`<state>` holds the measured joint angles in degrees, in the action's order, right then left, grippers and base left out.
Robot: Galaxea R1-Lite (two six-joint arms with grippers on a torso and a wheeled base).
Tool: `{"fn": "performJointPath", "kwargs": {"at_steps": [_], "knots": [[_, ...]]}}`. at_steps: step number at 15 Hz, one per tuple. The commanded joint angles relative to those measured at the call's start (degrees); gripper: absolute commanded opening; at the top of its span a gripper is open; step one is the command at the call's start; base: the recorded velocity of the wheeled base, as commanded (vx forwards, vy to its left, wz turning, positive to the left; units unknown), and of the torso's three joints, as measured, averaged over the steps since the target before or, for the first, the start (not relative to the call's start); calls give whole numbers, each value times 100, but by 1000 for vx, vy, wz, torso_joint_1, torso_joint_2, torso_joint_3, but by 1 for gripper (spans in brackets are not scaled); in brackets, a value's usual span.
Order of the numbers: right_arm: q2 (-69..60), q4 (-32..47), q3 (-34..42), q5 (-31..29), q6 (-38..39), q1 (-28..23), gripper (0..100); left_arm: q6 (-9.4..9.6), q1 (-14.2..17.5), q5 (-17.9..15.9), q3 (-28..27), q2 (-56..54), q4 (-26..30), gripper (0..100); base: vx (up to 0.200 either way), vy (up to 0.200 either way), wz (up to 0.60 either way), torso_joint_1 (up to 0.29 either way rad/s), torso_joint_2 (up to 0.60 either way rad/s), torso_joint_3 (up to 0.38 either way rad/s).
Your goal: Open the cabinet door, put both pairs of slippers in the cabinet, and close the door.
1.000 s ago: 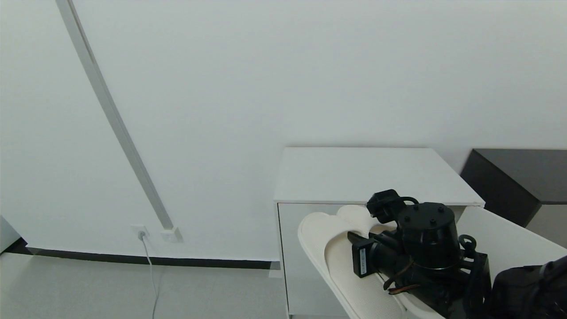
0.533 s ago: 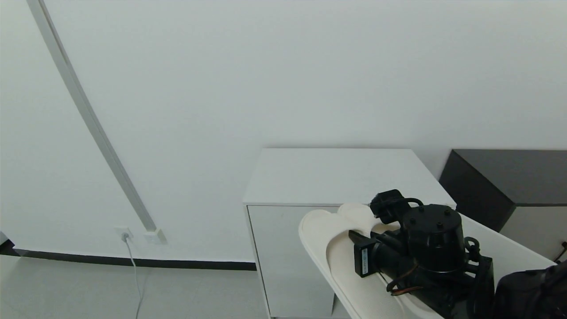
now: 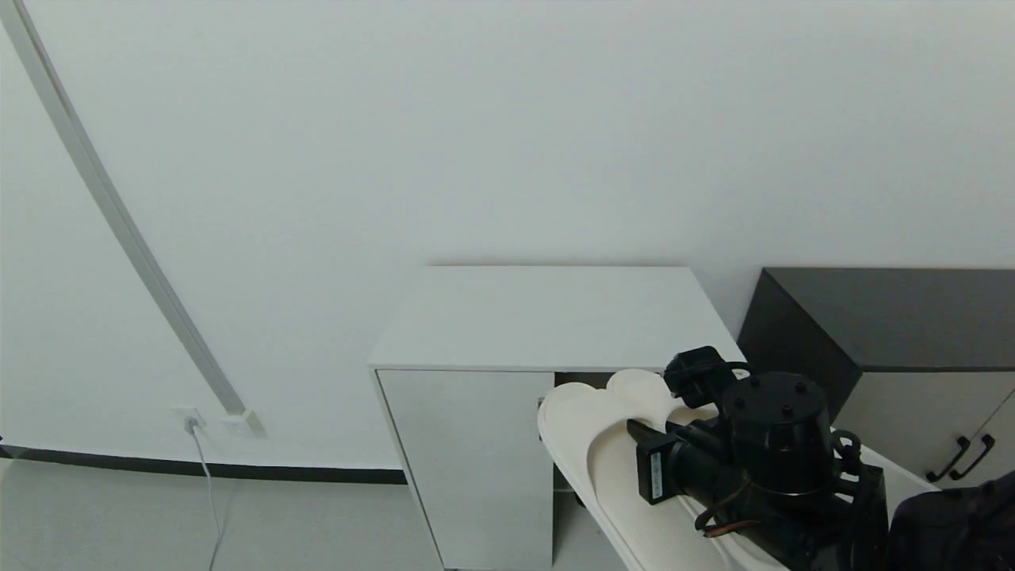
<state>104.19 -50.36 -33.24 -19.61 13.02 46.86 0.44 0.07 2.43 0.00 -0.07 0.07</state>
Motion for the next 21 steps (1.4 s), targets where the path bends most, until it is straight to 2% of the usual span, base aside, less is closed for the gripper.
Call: {"fn": "performJointPath", "kwargs": {"at_steps": [1,3,7,21], "knots": [[5,-35,37,-7,-1,7,0,0,1,4,0,7,1,0,0,-200,0,2,2,2],[5,-150,160,2,-19,7,0,0,1,21,0,7,1,0,0,-200,0,0,5,2],[22,-457,415,2,-212,7,0,0,1,21,0,7,1,0,0,0,0,0,0,0],[31,-484,529,54,-256,60,0,0,1,30,0,7,1,0,0,0,0,0,0,0]]}}
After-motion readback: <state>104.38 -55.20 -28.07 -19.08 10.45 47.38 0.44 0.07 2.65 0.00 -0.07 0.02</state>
